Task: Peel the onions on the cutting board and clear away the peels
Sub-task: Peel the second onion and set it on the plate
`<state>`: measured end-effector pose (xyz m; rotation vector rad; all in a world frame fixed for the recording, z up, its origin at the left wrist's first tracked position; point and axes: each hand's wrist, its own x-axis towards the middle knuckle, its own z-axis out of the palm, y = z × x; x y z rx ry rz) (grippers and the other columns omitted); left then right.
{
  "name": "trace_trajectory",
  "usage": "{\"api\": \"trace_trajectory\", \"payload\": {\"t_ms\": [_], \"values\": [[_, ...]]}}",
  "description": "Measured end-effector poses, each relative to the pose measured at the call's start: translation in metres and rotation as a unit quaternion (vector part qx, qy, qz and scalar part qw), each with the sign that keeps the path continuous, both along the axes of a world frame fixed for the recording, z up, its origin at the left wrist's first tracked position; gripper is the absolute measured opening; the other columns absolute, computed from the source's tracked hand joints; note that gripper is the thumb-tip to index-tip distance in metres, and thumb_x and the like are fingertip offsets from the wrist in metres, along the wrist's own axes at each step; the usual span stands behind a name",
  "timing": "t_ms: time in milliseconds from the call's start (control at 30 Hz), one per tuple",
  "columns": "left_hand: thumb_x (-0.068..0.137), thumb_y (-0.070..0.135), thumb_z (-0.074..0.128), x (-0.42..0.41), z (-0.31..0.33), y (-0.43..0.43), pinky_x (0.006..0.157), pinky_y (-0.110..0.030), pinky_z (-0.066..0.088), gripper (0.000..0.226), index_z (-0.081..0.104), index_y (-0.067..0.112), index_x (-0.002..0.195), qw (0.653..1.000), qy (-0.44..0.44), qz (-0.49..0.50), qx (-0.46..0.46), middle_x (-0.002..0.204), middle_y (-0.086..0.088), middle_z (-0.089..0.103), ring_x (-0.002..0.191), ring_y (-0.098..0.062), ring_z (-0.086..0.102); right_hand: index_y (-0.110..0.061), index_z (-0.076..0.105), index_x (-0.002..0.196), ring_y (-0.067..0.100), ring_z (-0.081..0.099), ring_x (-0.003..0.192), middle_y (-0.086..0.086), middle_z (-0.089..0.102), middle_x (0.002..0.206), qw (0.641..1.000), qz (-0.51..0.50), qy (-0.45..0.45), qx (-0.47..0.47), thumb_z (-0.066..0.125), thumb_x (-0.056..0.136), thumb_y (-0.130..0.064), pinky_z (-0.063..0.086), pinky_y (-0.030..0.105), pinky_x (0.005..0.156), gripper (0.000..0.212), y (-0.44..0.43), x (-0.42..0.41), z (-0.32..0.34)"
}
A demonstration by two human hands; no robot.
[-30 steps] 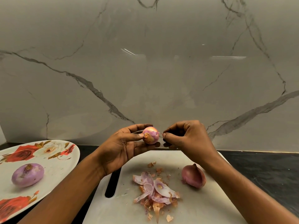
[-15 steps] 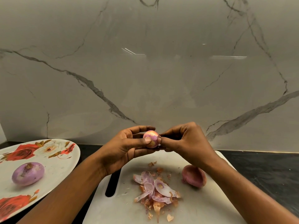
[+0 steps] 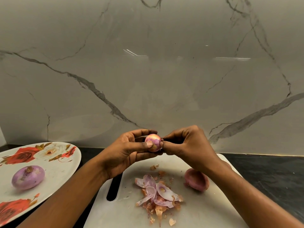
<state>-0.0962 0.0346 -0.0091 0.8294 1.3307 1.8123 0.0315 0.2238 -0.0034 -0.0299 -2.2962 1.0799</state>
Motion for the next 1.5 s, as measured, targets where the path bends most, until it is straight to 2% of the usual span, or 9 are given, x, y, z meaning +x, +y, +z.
{"api": "trace_trajectory", "payload": {"t_ms": [300,367,500,633,900,1100,1200,1300,1500], "values": [[0.090,-0.005,0.067,-0.0017,0.0001,-0.0002,0.095,-0.048,0.061,0.049,0.061,0.000,0.138,0.999,-0.029,-0.012,0.029,0.134,-0.027,0.067,0.121,-0.048,0.067,-0.016,0.085,0.095,0.018,0.080,0.077,0.000,0.082,0.082,0.999,0.003,0.019,-0.036,0.079,0.091,-0.007,0.068,0.041,0.076,0.012,0.0017,-0.0016,0.0018],[0.089,-0.005,0.066,-0.0027,0.0002,-0.0006,0.095,-0.048,0.060,0.049,0.061,0.001,0.138,0.999,-0.029,0.001,0.030,0.134,-0.026,0.068,0.121,-0.046,0.068,-0.017,0.086,0.097,0.016,0.080,0.077,-0.002,0.082,0.082,0.999,0.009,0.015,-0.037,0.081,0.090,-0.014,0.068,0.039,0.075,0.008,0.0023,-0.0014,0.0022],[0.087,-0.006,0.069,-0.0020,0.0005,-0.0004,0.091,-0.044,0.063,0.053,0.060,0.003,0.138,0.999,-0.021,0.015,0.025,0.131,-0.026,0.069,0.117,-0.043,0.071,-0.018,0.086,0.102,0.008,0.077,0.075,-0.008,0.081,0.083,0.999,0.010,0.017,0.030,0.089,0.084,-0.029,0.064,0.026,0.070,0.022,-0.0025,0.0004,-0.0012],[0.086,-0.008,0.070,-0.0003,0.0001,0.0000,0.089,-0.042,0.064,0.053,0.060,0.002,0.137,1.000,-0.012,0.017,0.017,0.130,-0.025,0.070,0.117,-0.044,0.071,-0.020,0.086,0.099,0.008,0.075,0.068,-0.008,0.080,0.077,0.999,-0.011,0.015,0.051,0.086,0.087,-0.026,0.064,0.029,0.064,0.014,-0.0020,-0.0006,-0.0029],[0.082,-0.007,0.072,0.0010,0.0009,0.0009,0.086,-0.042,0.066,0.055,0.061,0.002,0.136,1.000,-0.012,0.015,0.013,0.129,-0.025,0.070,0.115,-0.045,0.071,-0.017,0.086,0.096,0.010,0.076,0.069,-0.007,0.080,0.077,0.998,-0.011,0.026,0.056,0.085,0.088,-0.021,0.065,0.029,0.066,0.009,0.0002,-0.0004,-0.0018],[0.085,-0.004,0.071,-0.0002,0.0000,0.0010,0.092,-0.048,0.062,0.054,0.061,0.003,0.137,1.000,-0.010,0.010,0.015,0.131,-0.026,0.069,0.116,-0.048,0.070,-0.017,0.085,0.092,0.009,0.076,0.068,-0.007,0.079,0.075,0.998,-0.024,0.038,0.045,0.082,0.091,-0.019,0.065,0.029,0.066,0.003,0.0007,-0.0004,-0.0016],[0.084,-0.002,0.072,-0.0015,-0.0008,0.0005,0.089,-0.047,0.064,0.052,0.063,0.005,0.135,1.000,0.001,0.026,0.010,0.129,-0.024,0.071,0.115,-0.048,0.071,-0.017,0.085,0.097,0.010,0.078,0.074,-0.007,0.080,0.082,0.998,-0.020,0.035,0.038,0.081,0.091,-0.017,0.067,0.033,0.071,0.007,0.0027,-0.0011,0.0000],[0.082,0.001,0.075,-0.0031,-0.0005,0.0003,0.087,-0.046,0.065,0.053,0.065,0.006,0.134,0.999,0.010,0.041,0.005,0.128,-0.023,0.071,0.115,-0.047,0.071,-0.016,0.085,0.103,0.008,0.078,0.078,-0.008,0.081,0.087,0.998,-0.002,0.024,0.057,0.085,0.089,-0.022,0.066,0.029,0.074,0.016,0.0004,-0.0004,-0.0003],[0.080,-0.002,0.076,-0.0011,-0.0002,0.0008,0.085,-0.040,0.066,0.054,0.066,0.005,0.132,0.998,0.029,0.050,-0.005,0.125,-0.022,0.073,0.113,-0.045,0.072,-0.018,0.086,0.103,0.006,0.076,0.073,-0.009,0.081,0.084,0.997,-0.017,0.024,0.077,0.085,0.089,-0.025,0.066,0.029,0.068,0.016,-0.0010,-0.0001,-0.0036]]}}
